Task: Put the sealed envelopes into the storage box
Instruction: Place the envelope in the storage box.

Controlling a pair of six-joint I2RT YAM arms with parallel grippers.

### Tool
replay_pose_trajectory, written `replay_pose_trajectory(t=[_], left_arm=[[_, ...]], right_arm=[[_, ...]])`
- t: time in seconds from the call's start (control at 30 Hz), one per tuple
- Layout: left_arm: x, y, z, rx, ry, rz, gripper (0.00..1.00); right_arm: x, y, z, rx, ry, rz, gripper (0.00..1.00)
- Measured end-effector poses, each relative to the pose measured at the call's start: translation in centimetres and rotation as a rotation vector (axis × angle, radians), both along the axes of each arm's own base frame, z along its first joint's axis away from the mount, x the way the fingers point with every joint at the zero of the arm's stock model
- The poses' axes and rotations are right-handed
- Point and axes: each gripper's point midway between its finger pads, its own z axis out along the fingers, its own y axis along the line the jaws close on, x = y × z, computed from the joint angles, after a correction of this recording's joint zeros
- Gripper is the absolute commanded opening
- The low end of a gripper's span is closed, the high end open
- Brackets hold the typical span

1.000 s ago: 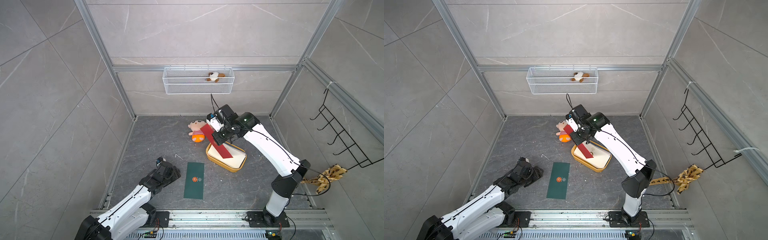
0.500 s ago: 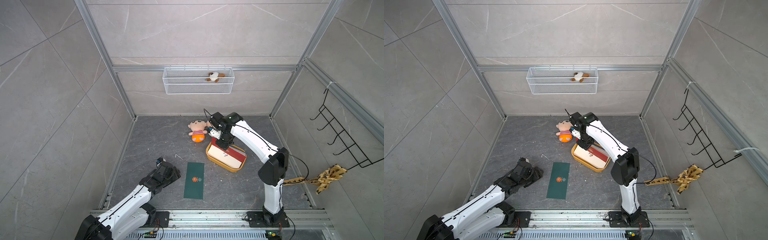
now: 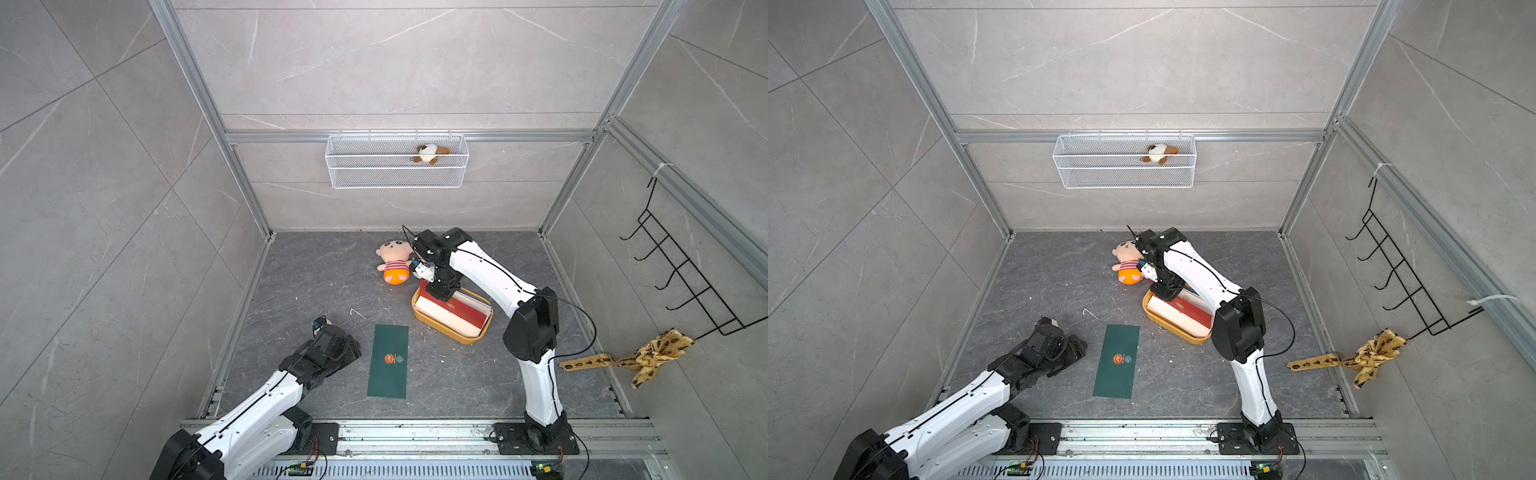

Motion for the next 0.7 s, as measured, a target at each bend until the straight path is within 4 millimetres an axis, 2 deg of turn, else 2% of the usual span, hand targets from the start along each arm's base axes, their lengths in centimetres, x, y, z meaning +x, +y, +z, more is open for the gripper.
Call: replay_pose_trajectory(t=[0.17, 0.6, 0.7], left_arm=[[0.0, 0.0, 0.0, -0.001, 0.000, 0.001, 0.74], [-0.1, -0.3, -0.2, -0.010, 0.011, -0.008, 0.73], [-0.1, -0.8, -0.2, -0.032, 0.016, -0.023, 0.71]], right_arm=[[0.4, 0.0, 0.1, 0.001, -0.011, -0.011, 0.36], [2.8, -1.6, 1.6, 0.034, -0.116, -0.168, 0.38], [2.0, -1.3, 2.6, 0.131, -0.165, -0.255, 0.39]])
